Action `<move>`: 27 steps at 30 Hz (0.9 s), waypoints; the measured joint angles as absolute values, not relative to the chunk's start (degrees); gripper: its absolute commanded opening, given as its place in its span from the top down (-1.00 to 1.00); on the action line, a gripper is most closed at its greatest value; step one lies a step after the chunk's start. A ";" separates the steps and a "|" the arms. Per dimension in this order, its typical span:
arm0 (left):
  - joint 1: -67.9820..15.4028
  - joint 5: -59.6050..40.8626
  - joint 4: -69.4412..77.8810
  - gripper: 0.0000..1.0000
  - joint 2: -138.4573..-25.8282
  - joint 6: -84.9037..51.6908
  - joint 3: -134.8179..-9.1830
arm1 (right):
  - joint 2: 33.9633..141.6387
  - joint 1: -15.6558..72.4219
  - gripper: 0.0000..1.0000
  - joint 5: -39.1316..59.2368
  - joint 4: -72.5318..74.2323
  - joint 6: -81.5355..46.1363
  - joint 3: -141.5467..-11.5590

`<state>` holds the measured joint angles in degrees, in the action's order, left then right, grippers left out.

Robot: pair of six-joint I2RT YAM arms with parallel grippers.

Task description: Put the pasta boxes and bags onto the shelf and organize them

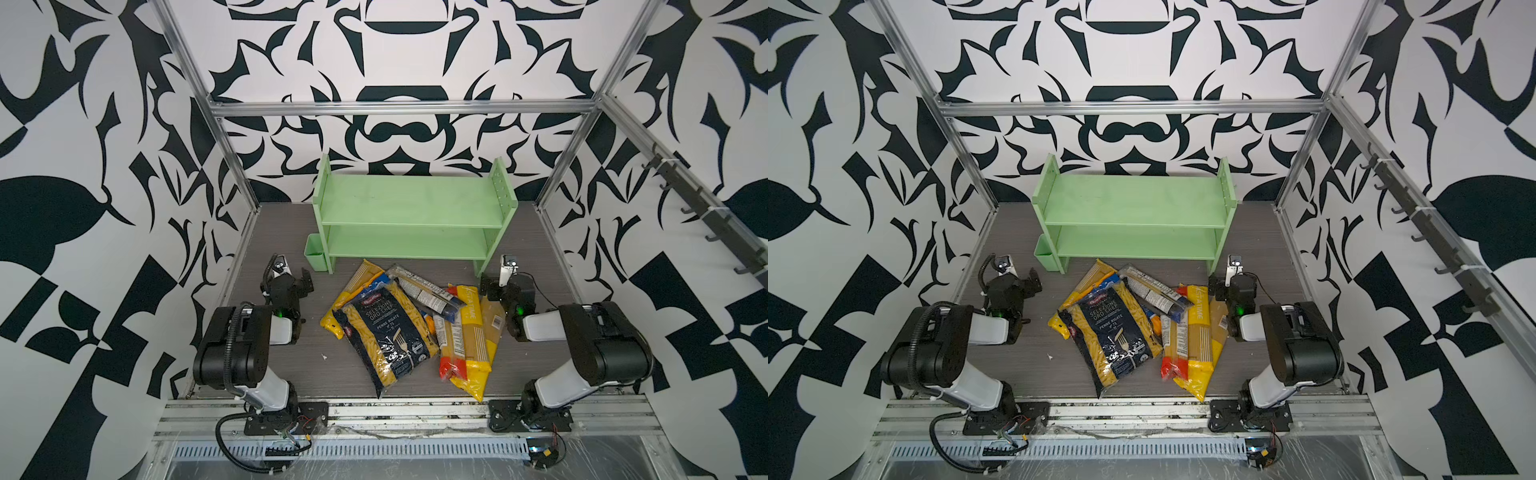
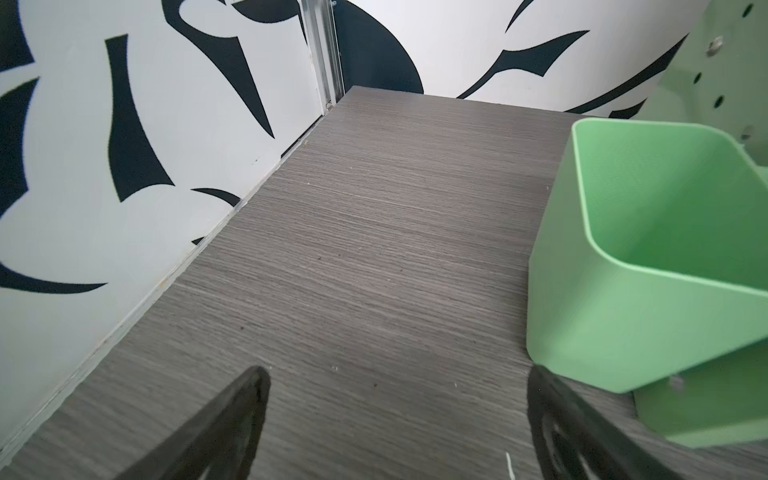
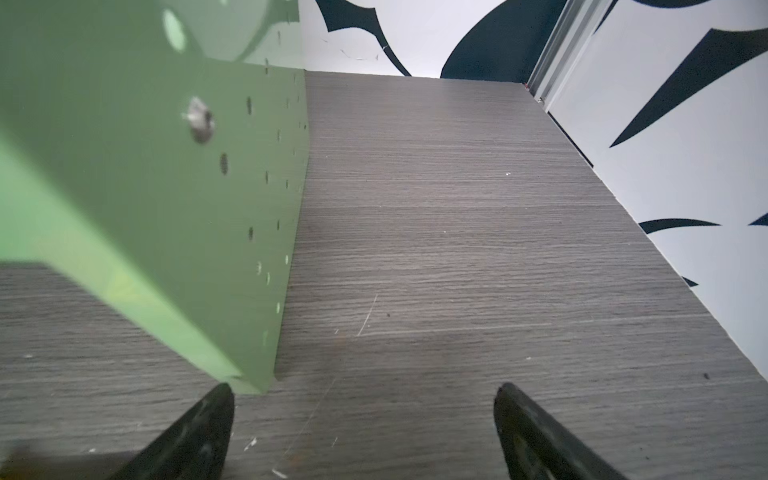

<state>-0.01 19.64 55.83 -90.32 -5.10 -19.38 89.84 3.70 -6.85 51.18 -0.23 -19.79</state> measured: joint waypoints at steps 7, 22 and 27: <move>-0.01 19.64 55.83 -0.99 -90.32 -5.10 -19.38 | 89.84 3.70 -1.00 -6.59 51.16 -0.23 -19.79; -0.01 19.44 54.87 -0.99 -90.32 -5.10 -19.40 | 89.84 3.70 -1.00 -6.55 51.00 -0.23 -19.79; -0.01 19.22 54.52 -0.98 -90.32 -5.10 -19.51 | 89.84 3.70 -1.00 -6.37 51.03 -0.23 -19.81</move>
